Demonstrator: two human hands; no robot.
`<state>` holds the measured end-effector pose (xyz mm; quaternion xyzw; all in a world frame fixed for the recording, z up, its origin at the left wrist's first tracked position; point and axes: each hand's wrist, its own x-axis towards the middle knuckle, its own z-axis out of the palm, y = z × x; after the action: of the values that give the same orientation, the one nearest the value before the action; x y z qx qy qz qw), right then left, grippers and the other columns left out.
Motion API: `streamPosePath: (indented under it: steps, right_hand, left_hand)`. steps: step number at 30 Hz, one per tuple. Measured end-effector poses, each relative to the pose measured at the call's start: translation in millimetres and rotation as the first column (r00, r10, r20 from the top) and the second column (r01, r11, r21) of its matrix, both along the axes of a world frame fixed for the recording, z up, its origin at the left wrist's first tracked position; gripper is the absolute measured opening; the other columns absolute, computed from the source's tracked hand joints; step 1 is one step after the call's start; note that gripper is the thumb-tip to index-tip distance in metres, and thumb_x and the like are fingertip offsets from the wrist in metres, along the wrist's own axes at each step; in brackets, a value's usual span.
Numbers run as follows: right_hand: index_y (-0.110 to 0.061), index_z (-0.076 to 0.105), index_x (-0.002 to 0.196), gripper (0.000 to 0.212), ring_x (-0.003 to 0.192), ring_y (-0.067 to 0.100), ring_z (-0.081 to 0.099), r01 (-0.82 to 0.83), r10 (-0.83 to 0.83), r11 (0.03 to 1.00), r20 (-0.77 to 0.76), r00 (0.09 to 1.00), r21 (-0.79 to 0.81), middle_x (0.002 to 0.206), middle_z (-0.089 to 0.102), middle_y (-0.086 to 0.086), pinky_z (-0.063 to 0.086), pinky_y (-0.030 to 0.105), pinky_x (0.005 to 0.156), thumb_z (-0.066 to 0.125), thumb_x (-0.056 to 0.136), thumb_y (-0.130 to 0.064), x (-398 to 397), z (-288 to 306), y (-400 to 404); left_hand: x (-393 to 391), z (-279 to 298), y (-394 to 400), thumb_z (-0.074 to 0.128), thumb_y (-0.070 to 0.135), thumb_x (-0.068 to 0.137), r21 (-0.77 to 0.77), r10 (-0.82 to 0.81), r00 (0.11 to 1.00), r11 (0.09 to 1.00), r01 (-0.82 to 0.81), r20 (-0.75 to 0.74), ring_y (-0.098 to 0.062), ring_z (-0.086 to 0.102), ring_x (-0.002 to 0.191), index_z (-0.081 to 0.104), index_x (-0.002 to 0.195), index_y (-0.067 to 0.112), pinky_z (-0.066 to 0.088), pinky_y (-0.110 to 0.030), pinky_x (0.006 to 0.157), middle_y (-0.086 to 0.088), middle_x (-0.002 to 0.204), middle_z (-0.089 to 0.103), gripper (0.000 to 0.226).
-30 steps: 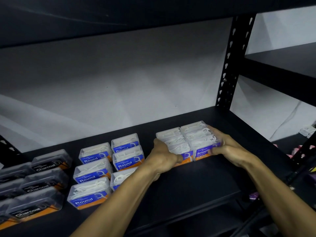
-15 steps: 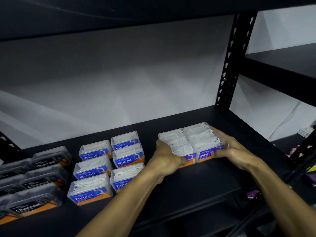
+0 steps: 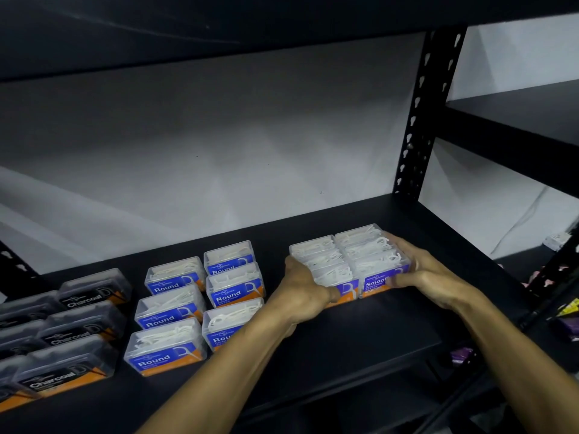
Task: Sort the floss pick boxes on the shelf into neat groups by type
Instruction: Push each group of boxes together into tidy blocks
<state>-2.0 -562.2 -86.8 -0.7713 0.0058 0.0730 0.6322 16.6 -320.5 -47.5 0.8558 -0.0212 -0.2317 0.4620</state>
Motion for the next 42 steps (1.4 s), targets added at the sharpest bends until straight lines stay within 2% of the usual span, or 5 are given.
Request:
streamPosePath:
  steps: [20, 25, 30, 36, 42]
  right_hand:
    - [-0.030, 0.010, 0.152, 0.112, 0.131, 0.008, 0.045, -0.032, 0.036, 0.988, 0.019, 0.999, -0.154, 0.153, 0.032, -0.008, 0.036, 0.037, 0.111, 0.074, 0.061, -0.012, -2, 4, -3]
    - [-0.029, 0.016, 0.151, 0.102, 0.145, 0.008, 0.015, 0.210, -0.075, 0.900, 0.339, 0.938, -0.381, 0.159, 0.018, -0.006, 0.019, 0.034, 0.117, 0.062, 0.060, -0.036, -16, 18, 21]
    - [-0.010, 0.032, 0.147, 0.082, 0.146, 0.013, 0.017, 0.332, 0.101, 0.795, 0.649, 0.754, -0.508, 0.153, 0.031, 0.002, 0.019, 0.039, 0.117, 0.051, 0.071, -0.033, -18, 36, 82]
    - [-0.015, 0.060, 0.127, 0.048, 0.126, 0.014, 0.048, 0.228, 0.130, 0.857, 0.622, 0.772, -0.462, 0.130, 0.057, 0.000, 0.040, 0.029, 0.105, 0.056, 0.079, -0.016, 10, 44, 156]
    - [-0.022, 0.050, 0.136, 0.042, 0.123, 0.016, 0.048, 0.010, 0.208, 0.798, 0.291, 0.934, -0.603, 0.137, 0.047, 0.000, 0.043, 0.033, 0.103, 0.053, 0.094, -0.029, 62, 60, 211]
  left_hand:
    - [1, 5, 7, 0.087, 0.023, 0.072, 0.053, -0.019, 0.999, 0.998, 0.017, 0.033, -0.019, 0.045, 0.133, 0.001, 0.155, 0.015, 0.041, -0.039, 0.111, -0.003, 0.152, 0.039, 0.120]
    - [0, 22, 11, 0.081, 0.034, 0.080, 0.073, -0.038, 0.990, 0.997, 0.028, 0.136, -0.020, 0.032, 0.144, -0.020, 0.154, 0.018, 0.032, -0.035, 0.116, -0.001, 0.164, 0.018, 0.127]
    - [3, 39, 44, 0.068, 0.045, 0.089, 0.097, 0.015, 0.925, 0.994, -0.056, 0.379, -0.021, 0.027, 0.147, -0.002, 0.158, 0.024, 0.030, -0.034, 0.115, -0.001, 0.165, 0.018, 0.100]
    - [19, 44, 128, 0.060, 0.043, 0.095, 0.282, 0.018, 0.831, 0.936, -0.209, 0.555, -0.021, 0.053, 0.126, 0.040, 0.148, 0.023, 0.041, -0.026, 0.093, -0.005, 0.147, 0.049, 0.060]
    - [45, 48, 206, 0.054, 0.042, 0.099, 0.530, -0.172, 0.883, 0.842, -0.098, 0.437, -0.022, 0.042, 0.137, 0.041, 0.149, 0.018, 0.033, -0.027, 0.107, -0.004, 0.154, 0.041, 0.057]
